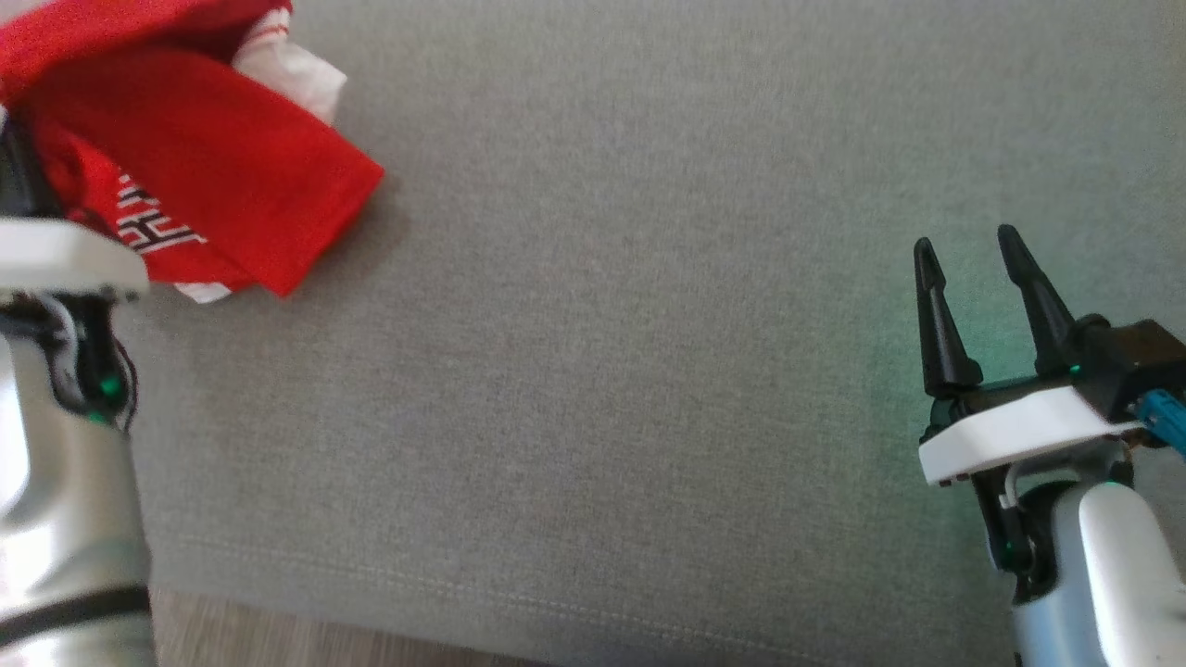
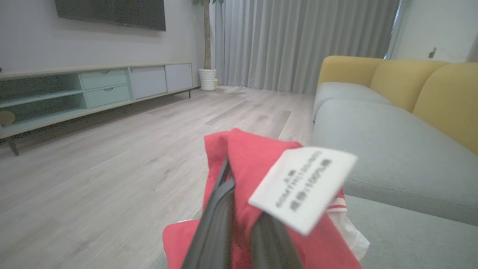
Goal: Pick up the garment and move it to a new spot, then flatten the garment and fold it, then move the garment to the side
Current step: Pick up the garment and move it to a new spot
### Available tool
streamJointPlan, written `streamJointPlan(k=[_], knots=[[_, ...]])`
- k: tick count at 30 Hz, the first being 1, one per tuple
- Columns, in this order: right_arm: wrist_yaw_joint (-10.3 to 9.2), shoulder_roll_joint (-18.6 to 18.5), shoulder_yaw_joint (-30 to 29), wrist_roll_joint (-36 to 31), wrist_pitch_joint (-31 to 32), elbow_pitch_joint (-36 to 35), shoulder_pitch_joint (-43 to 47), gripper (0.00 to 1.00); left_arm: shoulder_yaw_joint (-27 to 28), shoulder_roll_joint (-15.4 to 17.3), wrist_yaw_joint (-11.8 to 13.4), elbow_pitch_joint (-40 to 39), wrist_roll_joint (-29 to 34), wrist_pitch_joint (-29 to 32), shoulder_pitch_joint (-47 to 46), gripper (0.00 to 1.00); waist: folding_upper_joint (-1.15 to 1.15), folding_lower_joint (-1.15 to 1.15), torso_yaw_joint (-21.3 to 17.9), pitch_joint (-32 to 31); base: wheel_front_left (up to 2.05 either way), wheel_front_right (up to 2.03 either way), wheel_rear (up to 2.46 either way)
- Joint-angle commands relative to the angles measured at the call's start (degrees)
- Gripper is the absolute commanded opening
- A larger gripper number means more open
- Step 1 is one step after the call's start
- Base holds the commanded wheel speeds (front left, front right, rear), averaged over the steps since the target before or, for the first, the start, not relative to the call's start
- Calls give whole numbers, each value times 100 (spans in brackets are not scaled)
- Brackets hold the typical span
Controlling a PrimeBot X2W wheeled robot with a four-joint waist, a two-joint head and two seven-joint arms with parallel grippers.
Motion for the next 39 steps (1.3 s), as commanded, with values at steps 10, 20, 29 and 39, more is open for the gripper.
streamJointPlan(k=[10,20,29,39], knots=[[-4,92,17,239,-210,-20,428,100,-67,-261,-34,-2256,125,142,1664,0,0,0,-155,-1078,0,0,0],[-4,95,39,405,-196,-86,676,100,-514,-616,86,-3679,-18,774,3033,0,0,0,-571,-1329,0,0,0],[-4,96,172,519,-201,-210,499,100,-1784,-736,-65,-3860,-281,1012,2947,0,0,0,-1372,-900,0,0,0],[-4,96,421,780,-473,-126,121,100,-3247,-757,-248,-3098,-488,1074,1453,0,0,0,-2538,-108,0,0,0]])
